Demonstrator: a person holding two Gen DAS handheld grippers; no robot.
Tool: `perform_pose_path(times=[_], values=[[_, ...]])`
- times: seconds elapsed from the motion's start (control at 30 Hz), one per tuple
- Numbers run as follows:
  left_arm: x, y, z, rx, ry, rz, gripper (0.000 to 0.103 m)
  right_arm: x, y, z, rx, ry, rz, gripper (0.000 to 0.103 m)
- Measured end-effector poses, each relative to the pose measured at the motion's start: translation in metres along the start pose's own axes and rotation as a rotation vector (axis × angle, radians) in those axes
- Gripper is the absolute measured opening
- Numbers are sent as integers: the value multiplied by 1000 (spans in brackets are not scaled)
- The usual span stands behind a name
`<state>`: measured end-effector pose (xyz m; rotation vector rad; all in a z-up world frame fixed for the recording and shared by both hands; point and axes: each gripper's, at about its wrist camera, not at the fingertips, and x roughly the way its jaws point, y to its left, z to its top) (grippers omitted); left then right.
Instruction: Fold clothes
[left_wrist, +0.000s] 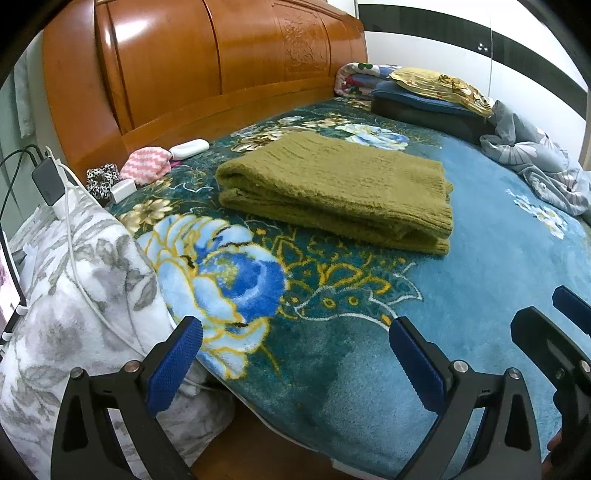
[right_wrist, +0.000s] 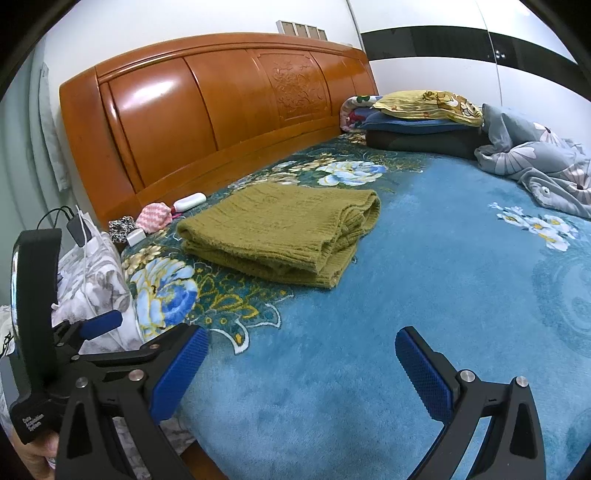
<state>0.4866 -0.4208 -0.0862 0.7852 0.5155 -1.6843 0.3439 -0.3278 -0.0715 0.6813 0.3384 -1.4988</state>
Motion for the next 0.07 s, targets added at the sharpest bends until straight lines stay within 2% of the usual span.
perform_pose_path(times=[0.07], values=[[1,0,0,-1,3,-7,101,0,0,0,-2,1,1,103]])
